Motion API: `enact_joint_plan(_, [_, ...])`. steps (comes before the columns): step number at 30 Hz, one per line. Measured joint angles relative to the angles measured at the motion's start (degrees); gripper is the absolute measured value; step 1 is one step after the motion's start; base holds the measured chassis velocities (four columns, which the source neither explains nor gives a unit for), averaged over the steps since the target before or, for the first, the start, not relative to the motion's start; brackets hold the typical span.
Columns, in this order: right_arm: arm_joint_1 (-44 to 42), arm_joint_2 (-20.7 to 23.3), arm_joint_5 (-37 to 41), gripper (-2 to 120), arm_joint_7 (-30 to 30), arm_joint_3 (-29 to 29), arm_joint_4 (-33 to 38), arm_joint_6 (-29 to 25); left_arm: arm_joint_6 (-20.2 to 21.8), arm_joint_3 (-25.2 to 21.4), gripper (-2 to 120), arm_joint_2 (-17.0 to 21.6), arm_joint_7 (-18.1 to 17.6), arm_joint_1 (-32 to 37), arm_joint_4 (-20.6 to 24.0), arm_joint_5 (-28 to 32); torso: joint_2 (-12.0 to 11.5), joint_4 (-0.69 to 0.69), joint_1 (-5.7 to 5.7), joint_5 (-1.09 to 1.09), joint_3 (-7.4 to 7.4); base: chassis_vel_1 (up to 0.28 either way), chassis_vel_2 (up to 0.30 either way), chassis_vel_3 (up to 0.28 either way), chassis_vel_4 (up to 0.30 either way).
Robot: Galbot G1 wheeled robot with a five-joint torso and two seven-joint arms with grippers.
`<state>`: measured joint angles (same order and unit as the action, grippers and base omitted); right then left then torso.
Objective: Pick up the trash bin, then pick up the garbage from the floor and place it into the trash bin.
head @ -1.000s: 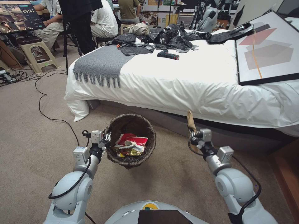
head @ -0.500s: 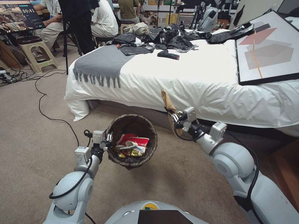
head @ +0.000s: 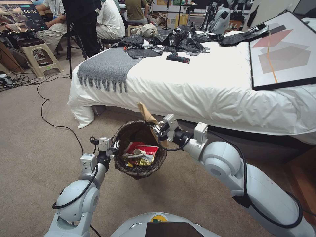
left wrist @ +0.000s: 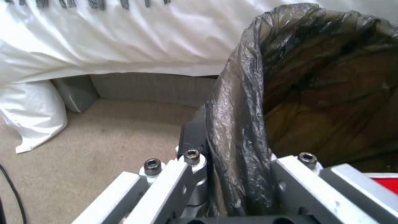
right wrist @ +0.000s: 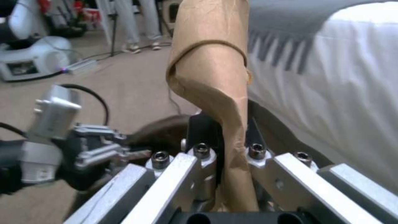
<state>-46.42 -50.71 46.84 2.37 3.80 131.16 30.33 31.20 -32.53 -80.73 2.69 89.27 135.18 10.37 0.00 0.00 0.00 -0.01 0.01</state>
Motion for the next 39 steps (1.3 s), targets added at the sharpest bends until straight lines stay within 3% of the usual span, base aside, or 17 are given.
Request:
enact_joint_plan(1, [2.34, -0.02, 1.00, 0, 0.69, 2.67, 0.02, 0.29, 0.06, 0.04, 7, -0.18, 0.00, -0.03, -0.15, 0.02, 0.00, 0.00, 0.00, 0.00, 0.00, 0.000, 0.000, 0.000, 0.000])
enact_joint_plan(10, [5.56, -1.10, 1.60, 0, 1.91, 8.93, -0.46, 0.81, 0.31, 0.08, 7, -0.57, 0.03, -0.16, -0.51, 0.15, 0.00, -0.01, 0.00, 0.00, -0.01, 0.000, 0.000, 0.000, 0.000])
enact_joint_plan(23, [3.19, -2.15, -0.96, 0, 2.59, 10.70, -2.17, 1.70, 0.46, 0.49, 7, -0.67, 0.02, -0.73, -0.82, 0.16, 0.00, -0.01, 0.00, 0.01, -0.01, 0.000, 0.000, 0.000, 0.000])
enact_joint_plan(26, [2.24, -2.28, -2.08, 5, 2.71, 10.69, -2.37, 2.06, 0.47, 0.61, 7, -0.77, 0.02, -0.78, -0.89, 0.17, 0.00, -0.01, 0.00, 0.01, -0.01, 0.000, 0.000, 0.000, 0.000])
enact_joint_plan(39, [0.51, -2.44, -5.27, 56, 3.84, 10.24, -2.85, 0.86, 0.46, 0.18, 7, -1.08, 0.03, -0.66, -0.88, 0.21, 0.00, 0.00, 0.00, 0.01, -0.01, 0.000, 0.000, 0.000, 0.000])
